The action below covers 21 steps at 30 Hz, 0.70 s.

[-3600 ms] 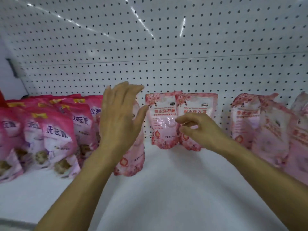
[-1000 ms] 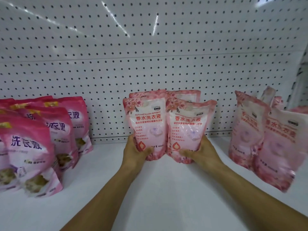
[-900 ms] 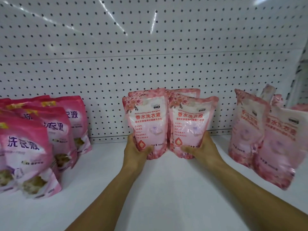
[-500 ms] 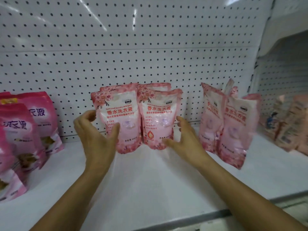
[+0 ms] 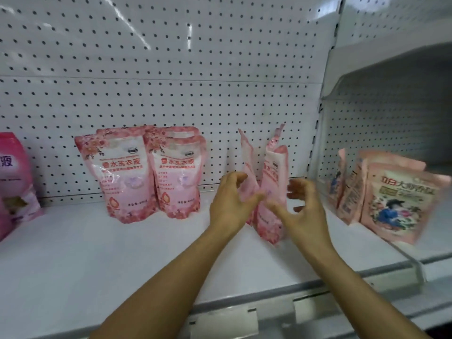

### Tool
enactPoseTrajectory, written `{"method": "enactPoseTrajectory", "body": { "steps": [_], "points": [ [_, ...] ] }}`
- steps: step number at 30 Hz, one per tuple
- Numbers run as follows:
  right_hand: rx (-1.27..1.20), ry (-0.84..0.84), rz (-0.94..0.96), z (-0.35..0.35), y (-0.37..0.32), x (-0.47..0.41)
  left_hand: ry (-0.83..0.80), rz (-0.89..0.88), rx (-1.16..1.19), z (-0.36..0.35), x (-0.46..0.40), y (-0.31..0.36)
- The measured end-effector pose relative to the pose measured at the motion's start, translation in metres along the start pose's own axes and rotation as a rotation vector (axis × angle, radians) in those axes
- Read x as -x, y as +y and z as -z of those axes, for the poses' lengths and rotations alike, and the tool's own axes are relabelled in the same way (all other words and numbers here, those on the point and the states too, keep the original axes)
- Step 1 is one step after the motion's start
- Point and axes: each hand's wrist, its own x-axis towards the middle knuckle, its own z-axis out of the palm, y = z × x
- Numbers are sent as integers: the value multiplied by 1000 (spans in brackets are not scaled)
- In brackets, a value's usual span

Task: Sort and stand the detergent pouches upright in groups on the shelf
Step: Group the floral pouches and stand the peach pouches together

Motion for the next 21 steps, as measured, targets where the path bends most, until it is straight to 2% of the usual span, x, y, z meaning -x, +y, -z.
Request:
{"method": "enactPoseTrajectory", "body": {
  "steps": [2, 8, 10, 13, 15, 17, 19, 21],
  "points": [
    [3, -30, 11, 6, 12, -8, 129, -51, -106, -7, -3, 3],
    [-238, -29, -15, 48, 34, -17, 269, -105, -140, 0, 14, 7],
    [-284, -59, -38, 51, 37, -16, 240, -185, -149, -2, 31, 19],
    [-306, -106, -73, 53, 39, -19, 107, -264, -75, -1, 47, 25],
    [-311, -144, -101, 53, 41, -21, 194, -169, -15, 9, 48, 15],
    [-330, -162, -147, 54, 43, -22, 223, 55, 85, 21, 42, 0],
    [-406, -176, -208, 53, 44, -24, 28, 232, 181, 25, 30, -15],
    [-467, -205, -260, 52, 46, -26, -178, 294, 277, 26, 21, -17]
  ]
}}
